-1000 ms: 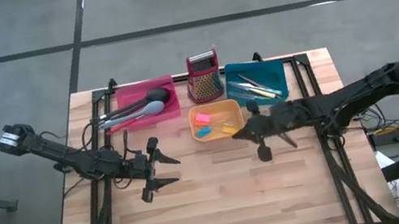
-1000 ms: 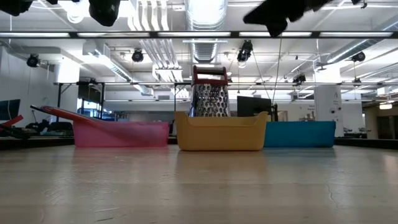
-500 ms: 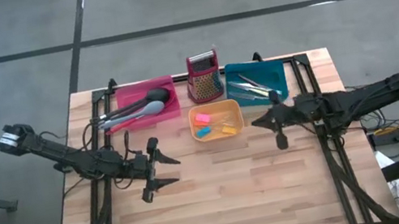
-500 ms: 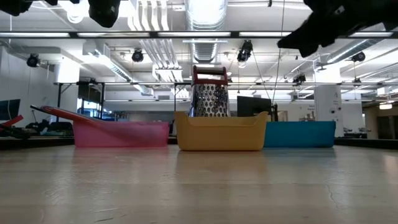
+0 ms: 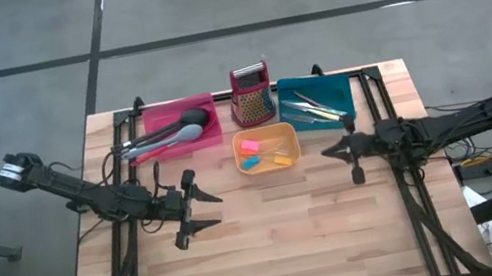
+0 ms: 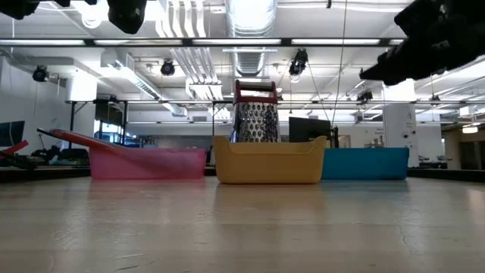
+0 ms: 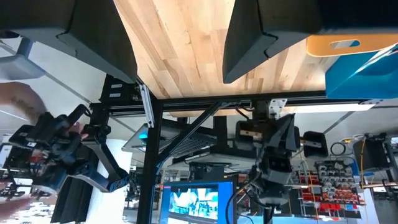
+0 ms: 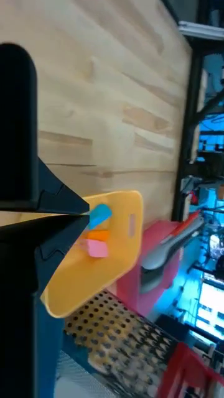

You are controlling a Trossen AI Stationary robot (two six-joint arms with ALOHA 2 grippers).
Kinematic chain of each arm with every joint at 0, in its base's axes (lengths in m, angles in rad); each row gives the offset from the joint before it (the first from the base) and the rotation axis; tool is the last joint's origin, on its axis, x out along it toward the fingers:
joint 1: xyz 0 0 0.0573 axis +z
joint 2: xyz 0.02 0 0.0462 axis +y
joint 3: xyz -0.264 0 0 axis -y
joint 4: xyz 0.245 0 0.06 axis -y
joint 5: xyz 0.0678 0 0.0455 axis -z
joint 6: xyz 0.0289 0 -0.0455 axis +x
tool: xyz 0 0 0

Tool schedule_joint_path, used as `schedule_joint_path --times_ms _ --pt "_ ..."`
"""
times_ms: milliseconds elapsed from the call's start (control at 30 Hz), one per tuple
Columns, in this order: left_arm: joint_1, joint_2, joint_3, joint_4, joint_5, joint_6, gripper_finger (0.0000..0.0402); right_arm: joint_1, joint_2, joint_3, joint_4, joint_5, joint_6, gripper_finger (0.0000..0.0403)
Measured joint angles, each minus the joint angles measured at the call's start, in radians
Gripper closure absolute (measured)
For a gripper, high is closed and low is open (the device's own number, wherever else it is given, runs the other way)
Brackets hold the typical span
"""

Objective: Pick & Place Kitchen Items
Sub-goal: Return to Home Position

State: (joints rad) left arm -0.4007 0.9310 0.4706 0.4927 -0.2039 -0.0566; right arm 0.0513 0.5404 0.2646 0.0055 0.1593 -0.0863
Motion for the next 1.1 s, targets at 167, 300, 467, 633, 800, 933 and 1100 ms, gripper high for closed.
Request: schedule_joint_path --times_ms 167,300,467,633,800,933,1100 --pt "0.000 0.000 0.000 0.000 0.000 0.000 0.0158 0.000 0.001 -0.046 0.000 -0.001 0.018 0.0394" --pt "0.000 0.000 0.000 -0.001 0.000 0.000 0.0158 0.000 0.005 -0.084 -0.002 -0.003 0.031 0.0394" --pt "0.000 0.000 0.000 -0.001 0.000 0.000 0.0158 0.001 0.005 -0.120 -0.003 -0.002 0.032 0.0394" --pt "0.000 0.000 0.000 -0.001 0.000 0.000 0.0158 0.001 0.005 -0.153 -0.003 -0.002 0.033 0.0394" --pt "0.000 -0.001 0.000 -0.006 0.000 0.000 0.0158 0.001 0.005 -0.173 -0.003 -0.002 0.034 0.0394" --pt "0.000 -0.021 0.000 -0.029 0.000 -0.001 0.0158 0.001 0.005 -0.174 -0.002 -0.002 0.032 0.0394" --pt "0.000 -0.106 -0.003 -0.080 0.000 0.013 0.0158 0.001 0.005 -0.174 -0.002 -0.002 0.033 0.0394"
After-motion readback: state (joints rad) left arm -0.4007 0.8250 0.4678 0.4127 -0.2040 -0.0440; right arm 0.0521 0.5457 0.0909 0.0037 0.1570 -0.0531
